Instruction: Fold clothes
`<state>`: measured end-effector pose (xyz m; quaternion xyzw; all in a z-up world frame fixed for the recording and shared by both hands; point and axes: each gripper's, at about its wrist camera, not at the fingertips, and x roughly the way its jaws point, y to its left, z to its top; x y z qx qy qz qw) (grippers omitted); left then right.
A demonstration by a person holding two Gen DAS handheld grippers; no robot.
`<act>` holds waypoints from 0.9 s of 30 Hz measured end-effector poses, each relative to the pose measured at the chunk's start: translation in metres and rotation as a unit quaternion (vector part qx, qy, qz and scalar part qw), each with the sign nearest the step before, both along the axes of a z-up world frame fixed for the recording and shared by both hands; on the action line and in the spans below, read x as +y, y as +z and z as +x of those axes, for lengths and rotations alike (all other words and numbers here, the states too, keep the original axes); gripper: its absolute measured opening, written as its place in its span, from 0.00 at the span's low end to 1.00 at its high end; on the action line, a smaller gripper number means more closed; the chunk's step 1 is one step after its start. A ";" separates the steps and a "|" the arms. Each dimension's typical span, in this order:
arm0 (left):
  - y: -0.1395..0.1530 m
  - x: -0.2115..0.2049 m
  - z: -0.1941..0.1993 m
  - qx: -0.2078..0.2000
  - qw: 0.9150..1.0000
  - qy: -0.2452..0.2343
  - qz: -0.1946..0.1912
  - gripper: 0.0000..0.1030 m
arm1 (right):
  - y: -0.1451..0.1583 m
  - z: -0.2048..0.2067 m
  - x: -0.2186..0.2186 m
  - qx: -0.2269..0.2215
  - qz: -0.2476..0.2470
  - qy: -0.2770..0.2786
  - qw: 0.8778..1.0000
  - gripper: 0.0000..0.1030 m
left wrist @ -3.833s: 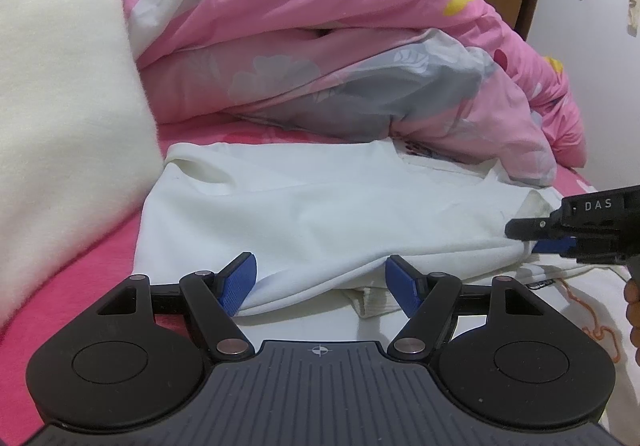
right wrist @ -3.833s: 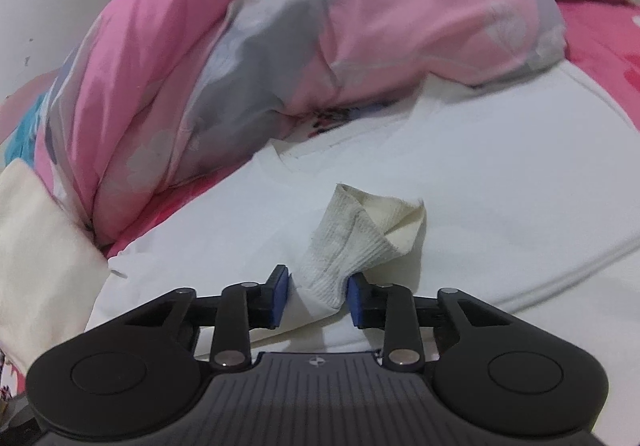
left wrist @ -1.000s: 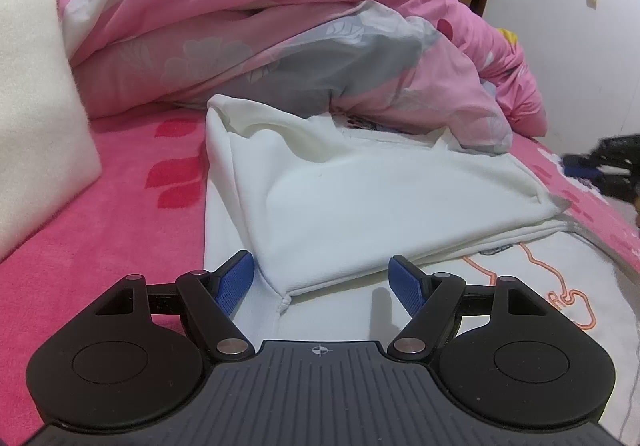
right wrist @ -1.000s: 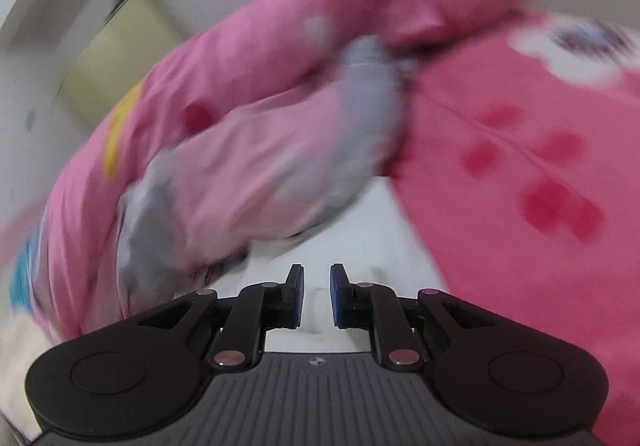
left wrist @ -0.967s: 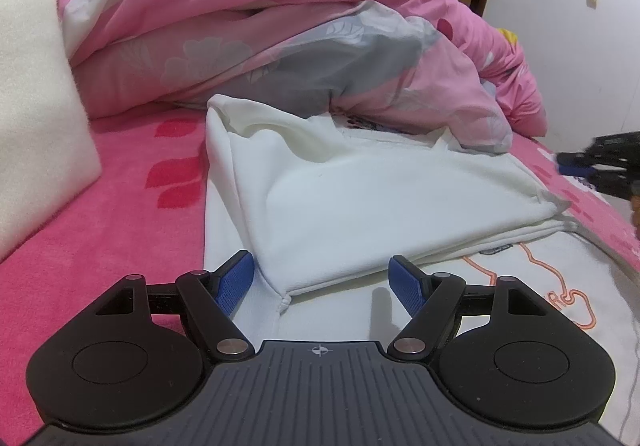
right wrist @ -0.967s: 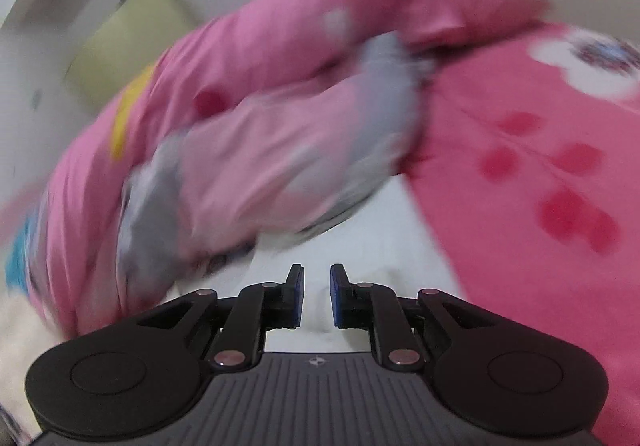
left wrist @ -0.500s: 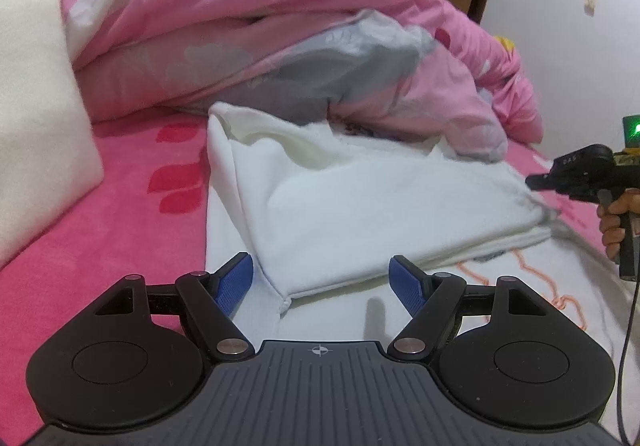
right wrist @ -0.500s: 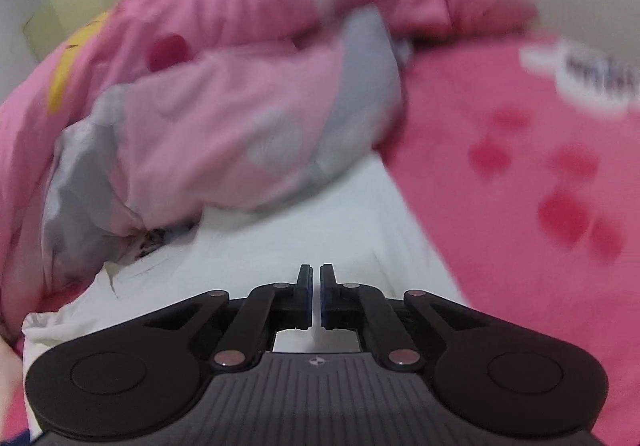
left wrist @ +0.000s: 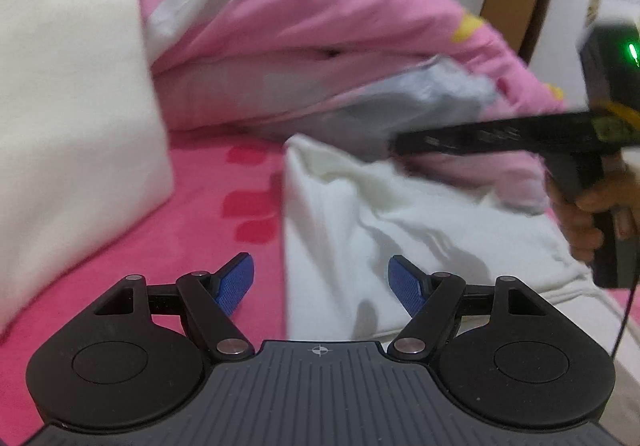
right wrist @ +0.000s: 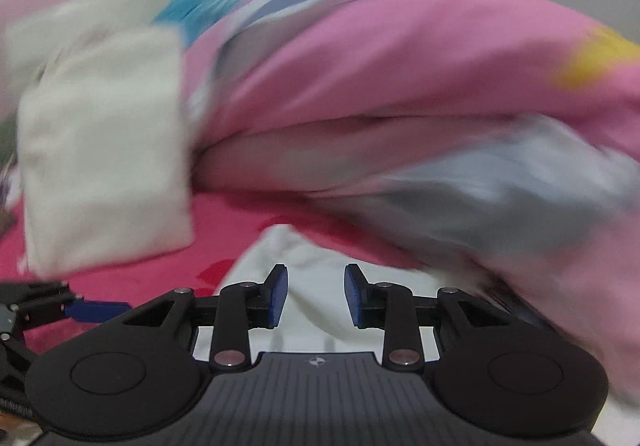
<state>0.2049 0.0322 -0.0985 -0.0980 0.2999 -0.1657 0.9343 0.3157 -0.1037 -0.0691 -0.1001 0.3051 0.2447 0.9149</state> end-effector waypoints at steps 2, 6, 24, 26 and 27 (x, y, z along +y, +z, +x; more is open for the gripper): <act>-0.005 -0.001 0.005 0.020 1.000 -0.003 0.006 0.72 | -0.010 0.015 0.026 0.000 -0.029 0.031 0.999 0.31; -0.008 -0.006 0.006 0.029 0.999 -0.010 0.021 0.72 | -0.026 0.041 0.054 0.004 -0.060 0.054 0.997 0.28; -0.003 -0.007 0.005 0.033 0.999 -0.018 0.027 0.72 | -0.084 0.088 -0.091 0.222 0.517 -0.135 0.816 0.09; -0.002 -0.007 0.005 0.034 0.999 -0.018 0.027 0.72 | -0.083 0.087 -0.094 0.218 0.528 -0.138 0.809 0.10; -0.002 -0.007 0.004 0.034 0.999 -0.018 0.027 0.72 | -0.081 0.086 -0.096 0.213 0.534 -0.139 0.806 0.11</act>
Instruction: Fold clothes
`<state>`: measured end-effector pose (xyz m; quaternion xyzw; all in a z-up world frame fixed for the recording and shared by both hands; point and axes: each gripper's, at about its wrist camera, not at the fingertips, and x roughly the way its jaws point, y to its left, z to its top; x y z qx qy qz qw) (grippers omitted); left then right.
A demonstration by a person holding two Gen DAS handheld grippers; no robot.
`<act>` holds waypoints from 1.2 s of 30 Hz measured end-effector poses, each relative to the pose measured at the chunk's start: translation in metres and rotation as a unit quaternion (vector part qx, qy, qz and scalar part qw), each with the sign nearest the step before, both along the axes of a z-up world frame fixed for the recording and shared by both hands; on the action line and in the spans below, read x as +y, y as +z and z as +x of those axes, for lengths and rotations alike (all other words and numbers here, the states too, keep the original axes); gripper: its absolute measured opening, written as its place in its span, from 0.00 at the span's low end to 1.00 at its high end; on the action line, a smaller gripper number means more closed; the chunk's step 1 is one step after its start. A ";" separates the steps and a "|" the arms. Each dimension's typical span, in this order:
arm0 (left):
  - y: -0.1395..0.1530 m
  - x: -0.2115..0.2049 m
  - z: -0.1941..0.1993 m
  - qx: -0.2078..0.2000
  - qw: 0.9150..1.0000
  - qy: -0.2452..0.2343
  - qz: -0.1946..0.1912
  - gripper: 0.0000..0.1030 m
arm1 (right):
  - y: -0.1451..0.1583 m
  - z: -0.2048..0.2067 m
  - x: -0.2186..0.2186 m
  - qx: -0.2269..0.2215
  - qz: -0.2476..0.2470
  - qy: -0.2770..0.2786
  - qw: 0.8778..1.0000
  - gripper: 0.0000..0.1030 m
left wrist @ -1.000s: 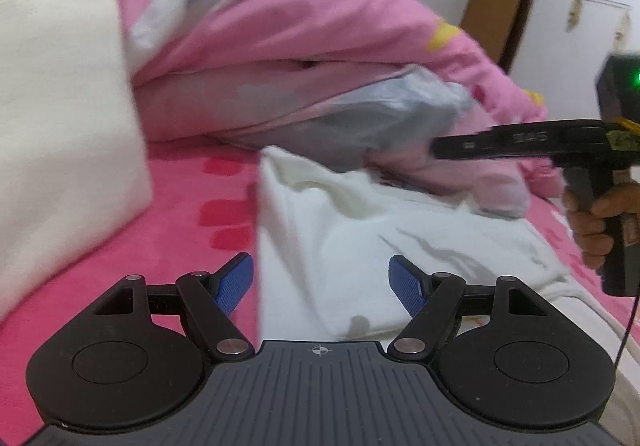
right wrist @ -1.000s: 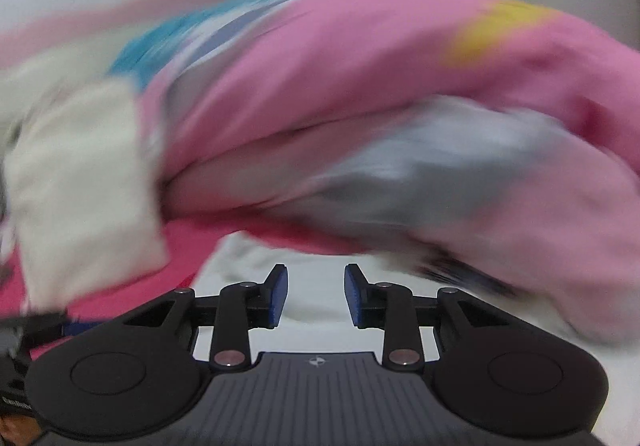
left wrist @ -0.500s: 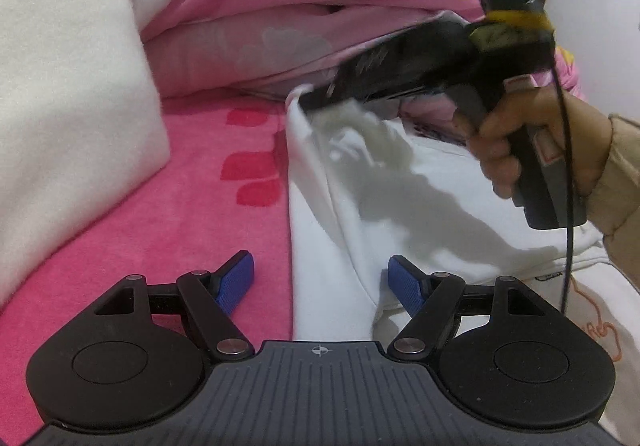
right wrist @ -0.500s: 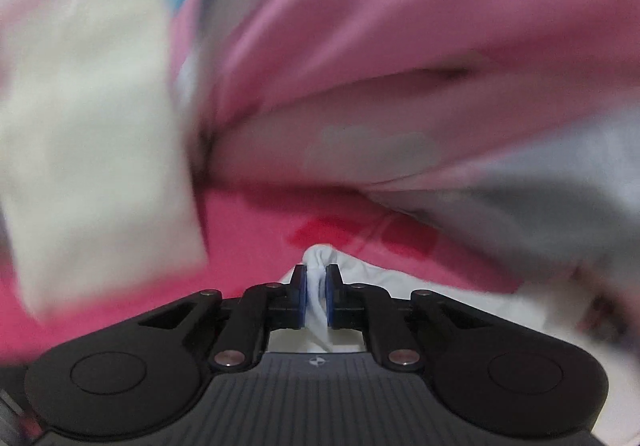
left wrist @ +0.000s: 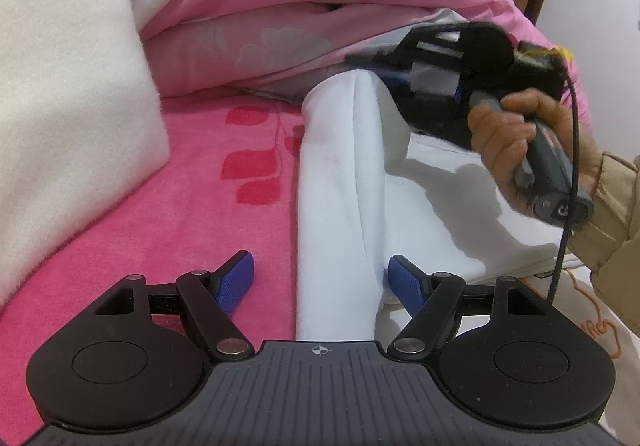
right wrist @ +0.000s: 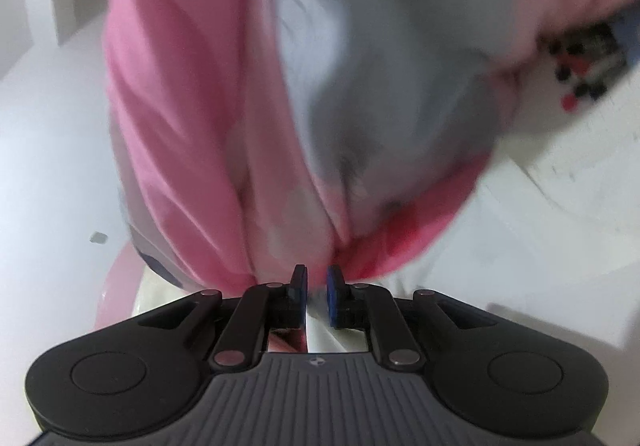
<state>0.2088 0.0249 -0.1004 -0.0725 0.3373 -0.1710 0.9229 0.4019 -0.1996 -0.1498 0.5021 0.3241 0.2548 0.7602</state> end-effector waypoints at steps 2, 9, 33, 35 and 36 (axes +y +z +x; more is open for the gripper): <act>0.001 0.000 -0.001 0.000 1.000 0.000 0.000 0.72 | 0.014 -0.002 -0.004 -0.026 0.000 -0.008 1.000 0.13; 0.004 0.008 -0.003 -0.003 1.000 0.006 -0.014 0.72 | 0.062 -0.052 -0.005 -0.078 -0.087 0.023 0.993 0.16; -0.016 0.012 0.034 0.000 0.999 -0.002 -0.053 0.02 | 0.022 -0.204 -0.093 -0.064 -0.278 -0.071 0.956 0.16; -0.014 0.013 0.031 -0.006 0.998 0.016 -0.055 0.02 | 0.018 -0.203 -0.092 -0.062 -0.288 -0.071 0.953 0.16; -0.013 0.016 0.030 -0.006 0.998 0.024 -0.061 0.02 | 0.017 -0.203 -0.092 -0.061 -0.294 -0.072 0.951 0.16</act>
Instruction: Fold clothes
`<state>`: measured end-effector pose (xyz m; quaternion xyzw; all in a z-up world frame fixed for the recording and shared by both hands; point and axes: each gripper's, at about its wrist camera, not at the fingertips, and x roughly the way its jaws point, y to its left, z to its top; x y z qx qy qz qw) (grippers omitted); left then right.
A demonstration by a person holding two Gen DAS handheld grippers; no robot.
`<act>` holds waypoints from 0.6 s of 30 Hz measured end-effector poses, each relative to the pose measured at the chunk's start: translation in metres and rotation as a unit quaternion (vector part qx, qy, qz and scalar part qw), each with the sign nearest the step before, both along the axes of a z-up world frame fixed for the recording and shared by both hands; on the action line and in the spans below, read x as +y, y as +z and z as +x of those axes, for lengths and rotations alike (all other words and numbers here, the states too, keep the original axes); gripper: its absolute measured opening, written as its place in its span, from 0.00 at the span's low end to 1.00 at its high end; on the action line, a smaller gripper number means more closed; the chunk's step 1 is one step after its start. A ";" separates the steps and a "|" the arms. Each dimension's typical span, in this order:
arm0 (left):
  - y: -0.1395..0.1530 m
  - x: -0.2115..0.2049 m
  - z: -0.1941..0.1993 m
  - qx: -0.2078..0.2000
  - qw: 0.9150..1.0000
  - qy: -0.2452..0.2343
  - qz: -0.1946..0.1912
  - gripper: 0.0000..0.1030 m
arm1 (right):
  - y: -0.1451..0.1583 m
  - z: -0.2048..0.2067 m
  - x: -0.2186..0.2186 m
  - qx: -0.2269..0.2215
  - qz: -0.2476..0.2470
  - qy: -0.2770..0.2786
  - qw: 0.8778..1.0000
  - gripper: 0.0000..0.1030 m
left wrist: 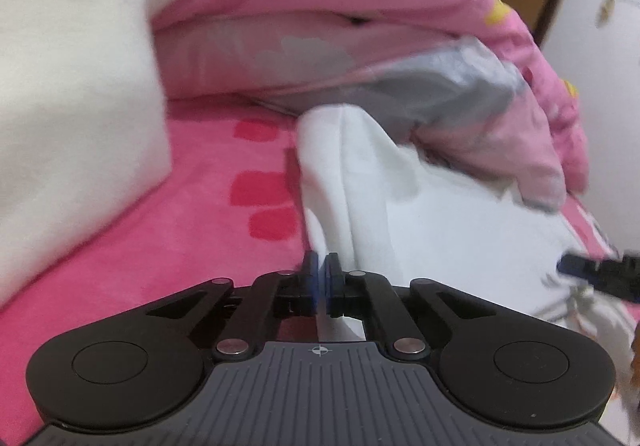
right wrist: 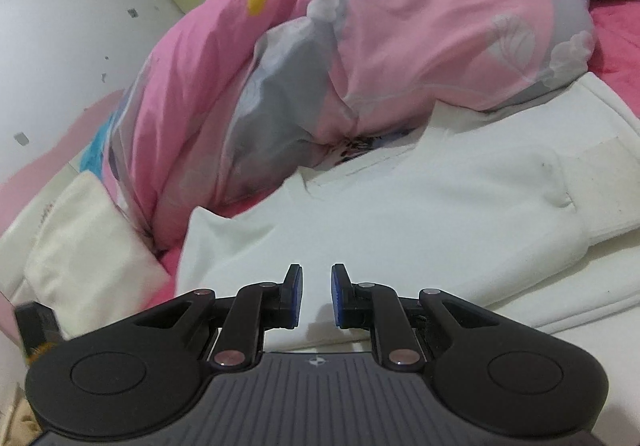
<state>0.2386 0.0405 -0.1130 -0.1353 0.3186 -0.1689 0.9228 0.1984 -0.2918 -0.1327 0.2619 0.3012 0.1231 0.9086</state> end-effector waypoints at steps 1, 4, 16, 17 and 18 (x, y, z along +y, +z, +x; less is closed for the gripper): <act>0.001 0.001 -0.001 0.001 1.000 0.007 -0.002 0.02 | -0.001 0.000 0.000 0.003 -0.009 -0.005 1.000 0.16; 0.001 0.003 -0.004 0.002 1.000 0.028 0.006 0.02 | 0.000 -0.001 -0.002 0.007 -0.037 -0.023 0.999 0.16; 0.011 0.022 -0.011 0.002 0.999 0.046 -0.023 0.03 | 0.053 0.066 0.169 -0.108 -0.209 0.236 0.943 0.15; 0.014 0.021 -0.013 -0.001 0.999 0.033 -0.029 0.04 | 0.052 0.072 0.182 -0.108 -0.217 0.246 0.939 0.15; 0.017 0.019 -0.015 -0.004 0.999 0.021 -0.034 0.07 | 0.050 0.077 0.190 -0.103 -0.218 0.252 0.937 0.15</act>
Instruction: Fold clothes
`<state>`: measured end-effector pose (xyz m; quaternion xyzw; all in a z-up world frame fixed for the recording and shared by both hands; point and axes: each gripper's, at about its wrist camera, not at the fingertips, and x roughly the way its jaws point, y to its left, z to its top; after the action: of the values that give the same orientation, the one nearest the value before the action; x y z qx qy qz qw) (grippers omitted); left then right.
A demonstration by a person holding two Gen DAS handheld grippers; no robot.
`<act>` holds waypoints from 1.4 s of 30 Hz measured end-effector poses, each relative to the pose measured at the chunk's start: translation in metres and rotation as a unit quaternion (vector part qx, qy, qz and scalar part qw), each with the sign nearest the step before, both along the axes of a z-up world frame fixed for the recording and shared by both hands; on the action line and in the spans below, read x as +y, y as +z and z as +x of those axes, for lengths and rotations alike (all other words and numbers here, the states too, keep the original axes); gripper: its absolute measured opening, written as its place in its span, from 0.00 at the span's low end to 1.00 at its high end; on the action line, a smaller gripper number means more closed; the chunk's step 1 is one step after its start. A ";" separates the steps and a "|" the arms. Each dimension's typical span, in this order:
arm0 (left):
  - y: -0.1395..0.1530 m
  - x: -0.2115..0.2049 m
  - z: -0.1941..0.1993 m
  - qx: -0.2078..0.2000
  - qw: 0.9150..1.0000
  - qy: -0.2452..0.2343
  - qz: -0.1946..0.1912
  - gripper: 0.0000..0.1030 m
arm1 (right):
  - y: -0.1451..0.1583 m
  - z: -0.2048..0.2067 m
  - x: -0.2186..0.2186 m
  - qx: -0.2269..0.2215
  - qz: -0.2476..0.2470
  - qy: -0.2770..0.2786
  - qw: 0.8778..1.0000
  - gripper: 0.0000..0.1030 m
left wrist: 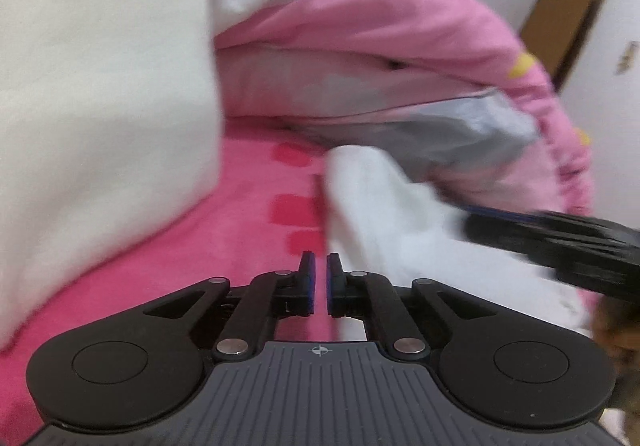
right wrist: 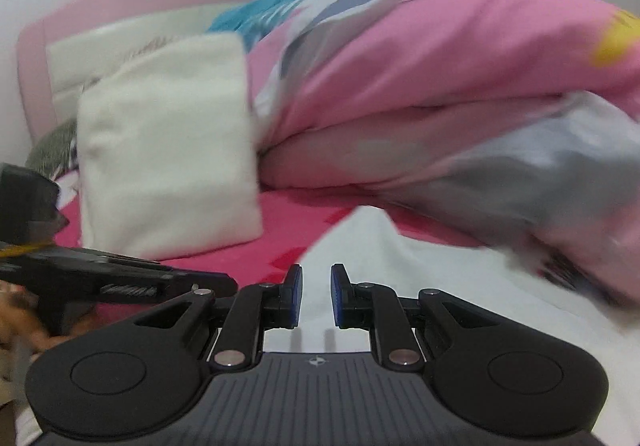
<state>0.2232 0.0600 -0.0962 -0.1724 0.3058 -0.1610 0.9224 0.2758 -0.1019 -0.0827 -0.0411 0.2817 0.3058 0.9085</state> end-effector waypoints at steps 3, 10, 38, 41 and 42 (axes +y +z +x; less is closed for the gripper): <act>0.001 -0.013 -0.005 -0.001 0.999 -0.033 0.012 0.18 | -0.009 0.019 0.021 0.023 -0.018 0.015 0.999 0.15; -0.010 -0.043 -0.009 0.008 0.994 -0.063 0.092 0.24 | -0.051 0.066 0.054 0.049 -0.109 -0.013 0.993 0.13; -0.007 -0.025 -0.006 0.033 0.997 -0.021 0.069 0.30 | -0.018 0.119 0.017 0.079 -0.047 -0.118 0.989 0.14; -0.009 -0.026 -0.004 0.032 0.997 -0.019 0.075 0.30 | -0.006 0.126 0.028 0.087 -0.036 -0.093 0.991 0.32; -0.010 -0.026 -0.004 0.031 0.997 -0.018 0.075 0.30 | -0.005 0.129 0.036 0.086 -0.047 -0.082 0.992 0.35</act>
<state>0.2195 0.0344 -0.1062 -0.1021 0.3489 -0.1491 0.9196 0.4044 -0.0662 -0.0875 -0.0344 0.3753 0.2193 0.8999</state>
